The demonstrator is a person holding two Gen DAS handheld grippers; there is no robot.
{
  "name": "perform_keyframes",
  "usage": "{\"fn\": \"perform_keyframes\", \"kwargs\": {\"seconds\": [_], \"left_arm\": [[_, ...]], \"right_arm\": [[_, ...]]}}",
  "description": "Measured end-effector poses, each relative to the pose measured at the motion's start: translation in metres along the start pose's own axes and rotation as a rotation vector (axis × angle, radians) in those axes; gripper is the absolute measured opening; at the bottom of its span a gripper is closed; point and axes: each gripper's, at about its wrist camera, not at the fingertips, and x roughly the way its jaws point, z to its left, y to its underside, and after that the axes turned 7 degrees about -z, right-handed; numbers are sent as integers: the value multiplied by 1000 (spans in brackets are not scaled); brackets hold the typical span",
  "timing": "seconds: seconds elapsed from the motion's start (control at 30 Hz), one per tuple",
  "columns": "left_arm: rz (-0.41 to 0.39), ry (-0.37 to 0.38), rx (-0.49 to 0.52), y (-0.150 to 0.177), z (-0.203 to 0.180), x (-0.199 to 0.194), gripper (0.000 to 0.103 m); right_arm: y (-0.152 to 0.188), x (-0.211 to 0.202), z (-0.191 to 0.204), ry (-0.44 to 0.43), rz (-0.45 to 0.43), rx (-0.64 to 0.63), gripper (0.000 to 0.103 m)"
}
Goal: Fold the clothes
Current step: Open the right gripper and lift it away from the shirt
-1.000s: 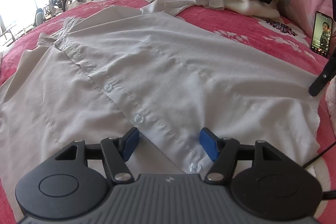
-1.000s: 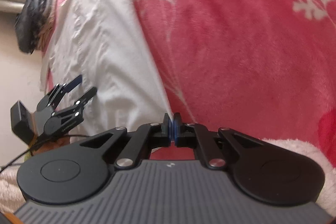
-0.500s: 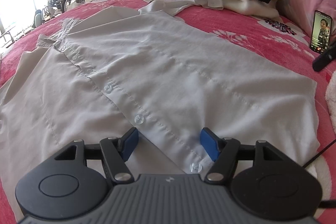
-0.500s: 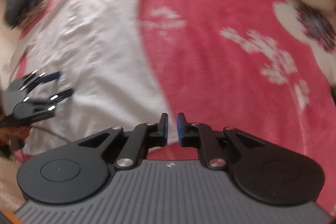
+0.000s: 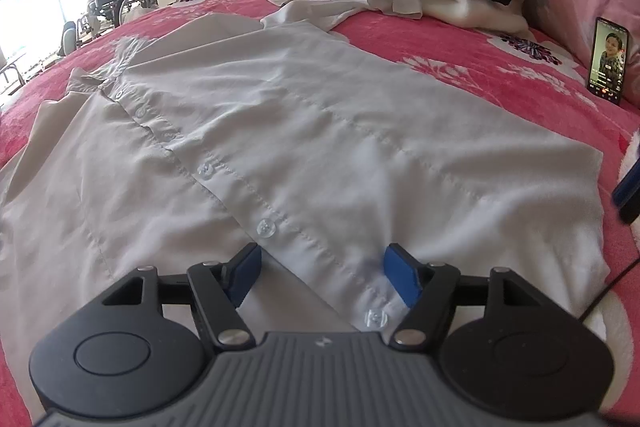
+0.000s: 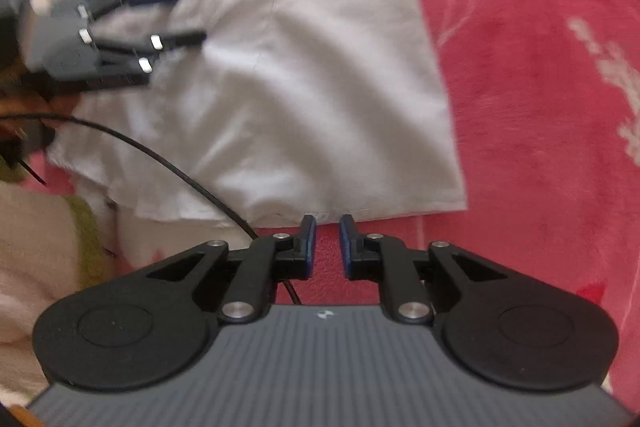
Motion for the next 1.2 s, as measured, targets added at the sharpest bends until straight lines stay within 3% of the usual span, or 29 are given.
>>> {"fn": "perform_keyframes", "kwargs": {"seconds": [0.3,0.6,0.7,0.9,1.07,1.2], "left_arm": [[-1,-16,-23,-5,4,-6,70],[-2,-74,-41,-16,9,-21,70],[-3,-98,-53,-23,8,-26,70],[-12,-152,-151,-36,0,-30,70],[5,-145,-191,-39,-7,-30,70],[23,-174,-168,-41,-8,-29,70]], "right_arm": [[25,-69,-10,-254,-404,208,23],[64,-56,-47,-353,-661,465,25],[69,-59,-55,-383,-738,494,25],[66,-48,-58,-404,-728,514,28],[65,-46,-56,-392,-713,507,31],[68,-47,-60,-396,-720,530,44]]}}
